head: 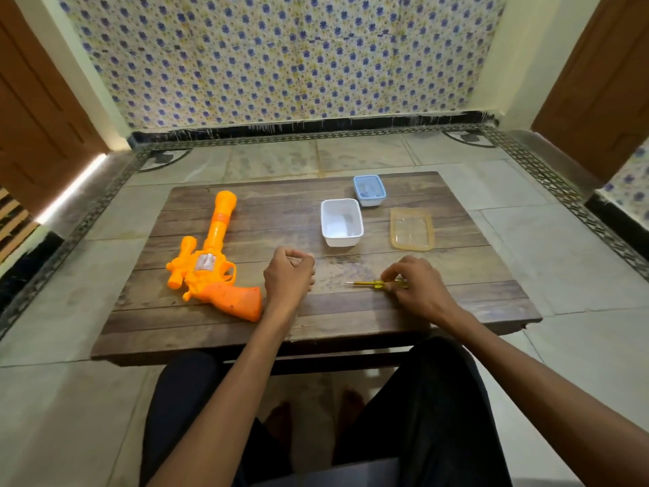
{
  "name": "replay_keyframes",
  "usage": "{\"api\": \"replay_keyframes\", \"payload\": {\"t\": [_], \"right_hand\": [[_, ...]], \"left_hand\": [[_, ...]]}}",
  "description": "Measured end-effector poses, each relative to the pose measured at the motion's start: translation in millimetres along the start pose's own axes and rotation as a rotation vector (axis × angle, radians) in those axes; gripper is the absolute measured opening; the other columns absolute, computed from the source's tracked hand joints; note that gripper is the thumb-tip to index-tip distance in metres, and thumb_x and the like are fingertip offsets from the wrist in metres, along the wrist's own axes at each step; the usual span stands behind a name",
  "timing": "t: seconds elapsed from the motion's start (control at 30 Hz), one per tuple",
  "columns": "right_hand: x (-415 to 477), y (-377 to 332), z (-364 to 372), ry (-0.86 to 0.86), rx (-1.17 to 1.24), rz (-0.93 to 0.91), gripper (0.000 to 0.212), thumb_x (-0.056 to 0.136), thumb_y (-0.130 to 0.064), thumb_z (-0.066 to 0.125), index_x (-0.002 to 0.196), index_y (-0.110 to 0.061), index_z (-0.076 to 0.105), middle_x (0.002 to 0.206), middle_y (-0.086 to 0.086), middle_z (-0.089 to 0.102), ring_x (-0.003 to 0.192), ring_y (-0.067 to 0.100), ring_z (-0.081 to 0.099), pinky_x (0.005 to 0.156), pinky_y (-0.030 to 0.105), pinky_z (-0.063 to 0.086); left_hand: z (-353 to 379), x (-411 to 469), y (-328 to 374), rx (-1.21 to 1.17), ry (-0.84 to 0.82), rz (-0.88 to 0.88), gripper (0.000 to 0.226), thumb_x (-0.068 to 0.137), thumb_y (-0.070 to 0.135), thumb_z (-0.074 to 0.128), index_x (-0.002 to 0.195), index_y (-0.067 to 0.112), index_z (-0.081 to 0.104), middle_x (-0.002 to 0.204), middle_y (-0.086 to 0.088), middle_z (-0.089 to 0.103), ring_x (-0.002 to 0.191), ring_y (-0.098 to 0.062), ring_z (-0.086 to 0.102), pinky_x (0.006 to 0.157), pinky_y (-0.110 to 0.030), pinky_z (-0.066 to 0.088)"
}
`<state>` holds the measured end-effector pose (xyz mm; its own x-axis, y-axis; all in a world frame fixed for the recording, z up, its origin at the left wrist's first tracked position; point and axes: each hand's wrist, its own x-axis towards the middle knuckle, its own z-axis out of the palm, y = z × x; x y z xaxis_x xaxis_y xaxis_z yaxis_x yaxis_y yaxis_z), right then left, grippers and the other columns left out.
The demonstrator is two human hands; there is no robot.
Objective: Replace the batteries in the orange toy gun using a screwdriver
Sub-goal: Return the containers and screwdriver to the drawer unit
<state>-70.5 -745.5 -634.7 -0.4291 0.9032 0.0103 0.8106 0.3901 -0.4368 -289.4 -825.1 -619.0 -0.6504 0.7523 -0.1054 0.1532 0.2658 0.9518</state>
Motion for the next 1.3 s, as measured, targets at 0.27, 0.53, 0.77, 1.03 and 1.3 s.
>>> {"api": "replay_keyframes", "payload": {"t": [0.27, 0.53, 0.77, 1.03, 1.3], "right_hand": [[53.1, 32.6, -24.3, 0.356, 0.143, 0.338, 0.044, 0.084, -0.042, 0.067, 0.116, -0.011, 0.064, 0.114, 0.011, 0.066, 0.104, 0.027, 0.062, 0.084, 0.036, 0.048], [95.7, 28.2, -21.7, 0.223, 0.131, 0.675, 0.112, 0.057, -0.064, 0.083, 0.14, -0.007, 0.034, 0.142, 0.023, 0.042, 0.129, 0.04, 0.043, 0.101, 0.047, 0.04], [100.7, 16.0, -29.8, 0.285, 0.274, 0.568, 0.04, 0.078, -0.019, 0.072, 0.115, -0.011, 0.058, 0.118, 0.013, 0.063, 0.108, 0.036, 0.06, 0.084, 0.041, 0.051], [89.3, -9.3, -12.9, 0.338, 0.122, 0.119, 0.016, 0.093, -0.019, 0.045, 0.088, -0.01, 0.056, 0.088, 0.01, 0.059, 0.074, 0.027, 0.056, 0.061, 0.032, 0.038], [89.4, -47.7, 7.5, 0.297, 0.191, 0.081, 0.028, 0.09, -0.029, 0.043, 0.091, -0.011, 0.065, 0.082, 0.007, 0.065, 0.075, 0.027, 0.06, 0.062, 0.029, 0.039]], "left_hand": [[23.1, 43.5, 6.5, 0.041, 0.009, -0.028, 0.027, 0.087, 0.037, 0.065, 0.102, 0.017, 0.055, 0.088, -0.009, 0.07, 0.068, -0.023, 0.067, 0.077, -0.048, 0.06], [49.7, 63.0, 12.4, -0.004, 0.005, -0.132, 0.026, 0.088, 0.035, 0.065, 0.103, 0.016, 0.056, 0.086, -0.009, 0.069, 0.06, -0.02, 0.06, 0.063, -0.035, 0.056], [64.8, 76.5, 15.5, 0.041, -0.05, -0.118, 0.018, 0.092, 0.027, 0.063, 0.103, 0.015, 0.056, 0.084, -0.01, 0.068, 0.062, -0.02, 0.06, 0.064, -0.037, 0.059], [62.7, 84.3, 18.6, 0.046, -0.12, -0.098, 0.023, 0.091, 0.017, 0.062, 0.114, 0.015, 0.058, 0.079, -0.009, 0.072, 0.057, -0.013, 0.064, 0.06, -0.031, 0.06], [57.6, 50.7, 9.7, 0.016, -0.19, -0.092, 0.021, 0.087, 0.008, 0.066, 0.105, 0.014, 0.056, 0.076, -0.011, 0.072, 0.051, -0.012, 0.068, 0.046, -0.021, 0.051]]}}
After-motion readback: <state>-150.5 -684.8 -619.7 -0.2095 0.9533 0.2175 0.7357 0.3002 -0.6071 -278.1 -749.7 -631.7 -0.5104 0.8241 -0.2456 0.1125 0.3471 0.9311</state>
